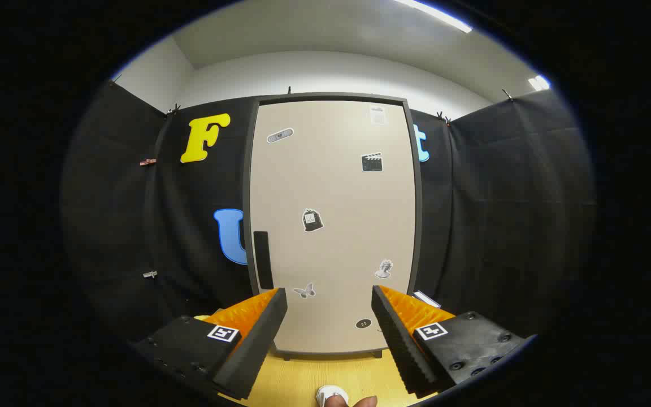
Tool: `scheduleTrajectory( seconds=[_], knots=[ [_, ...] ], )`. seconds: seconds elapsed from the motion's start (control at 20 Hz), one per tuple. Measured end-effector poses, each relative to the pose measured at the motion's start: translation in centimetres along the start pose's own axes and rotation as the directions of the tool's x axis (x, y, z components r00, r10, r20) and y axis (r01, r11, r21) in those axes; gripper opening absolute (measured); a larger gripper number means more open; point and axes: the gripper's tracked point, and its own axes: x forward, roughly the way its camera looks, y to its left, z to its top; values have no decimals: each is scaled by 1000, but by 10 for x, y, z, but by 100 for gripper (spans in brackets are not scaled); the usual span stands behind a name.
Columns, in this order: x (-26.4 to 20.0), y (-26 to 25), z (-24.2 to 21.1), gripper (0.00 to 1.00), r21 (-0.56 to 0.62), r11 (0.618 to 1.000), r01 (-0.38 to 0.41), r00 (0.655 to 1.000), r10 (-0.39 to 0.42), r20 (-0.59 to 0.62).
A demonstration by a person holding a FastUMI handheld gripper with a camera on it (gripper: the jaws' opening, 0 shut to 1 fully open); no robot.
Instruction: Open the shoe cabinet door, grab the shoes and put them into the shoe cabinet, then close the shoe cabinet door.
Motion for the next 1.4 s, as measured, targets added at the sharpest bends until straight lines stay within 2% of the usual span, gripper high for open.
scheduleTrajectory(
  seconds=[0.95, 1.2, 1.4],
  knots=[
    [5, 8, 1, 97, 18, 1000, -6, 1000, 6, -13],
    [24, 39, 9, 97, 45, 998, -43, 999, 44, -4],
    [57, 71, 13, 97, 49, 996, -74, 997, 74, 8]
  ],
)
